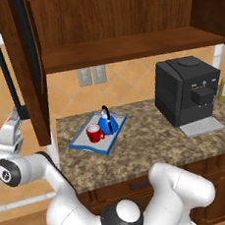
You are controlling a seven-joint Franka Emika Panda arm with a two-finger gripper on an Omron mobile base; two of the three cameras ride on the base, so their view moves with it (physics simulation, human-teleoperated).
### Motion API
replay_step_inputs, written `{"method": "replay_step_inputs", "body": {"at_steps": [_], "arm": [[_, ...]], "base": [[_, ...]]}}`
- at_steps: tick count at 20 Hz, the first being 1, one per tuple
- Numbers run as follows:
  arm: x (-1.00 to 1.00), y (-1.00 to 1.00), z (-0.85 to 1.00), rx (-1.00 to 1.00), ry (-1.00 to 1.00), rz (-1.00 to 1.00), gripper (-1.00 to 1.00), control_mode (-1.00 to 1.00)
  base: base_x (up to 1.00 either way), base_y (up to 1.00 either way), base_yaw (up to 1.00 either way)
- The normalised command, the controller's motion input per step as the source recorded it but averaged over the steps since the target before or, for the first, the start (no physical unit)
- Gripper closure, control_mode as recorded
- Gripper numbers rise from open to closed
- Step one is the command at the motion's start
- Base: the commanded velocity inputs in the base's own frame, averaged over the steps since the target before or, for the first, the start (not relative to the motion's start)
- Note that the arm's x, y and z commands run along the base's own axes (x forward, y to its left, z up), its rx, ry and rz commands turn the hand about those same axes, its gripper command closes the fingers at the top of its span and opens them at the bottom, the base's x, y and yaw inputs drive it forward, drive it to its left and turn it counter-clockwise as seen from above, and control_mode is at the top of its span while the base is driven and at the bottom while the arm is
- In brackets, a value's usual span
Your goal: Pick the kettle from the counter and place it on the tray. Then pick the mug from the cabinet and place it on the tray. Then close the cabinet doors.
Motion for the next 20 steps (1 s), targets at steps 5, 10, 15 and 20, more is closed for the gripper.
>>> {"method": "replay_step_inputs", "body": {"at_steps": [5, 10, 15, 20], "arm": [[0.0, -0.11, 0.12, 0.27, -0.14, -0.07, 1.0, -1.0], [0.0, -0.42, 0.25, 0.08, 0.0, -0.05, 1.0, -1.0], [0.0, -0.78, 0.02, 0.0, 0.0, -0.01, 1.0, -1.0], [-0.19, -0.87, 0.16, 0.0, 0.0, -0.01, 1.0, -1.0]], "base": [[0.0, 0.0, 0.0], [0.0, 0.0, 0.0], [0.0, 0.0, 0.0], [0.0, 0.0, 0.0]]}}
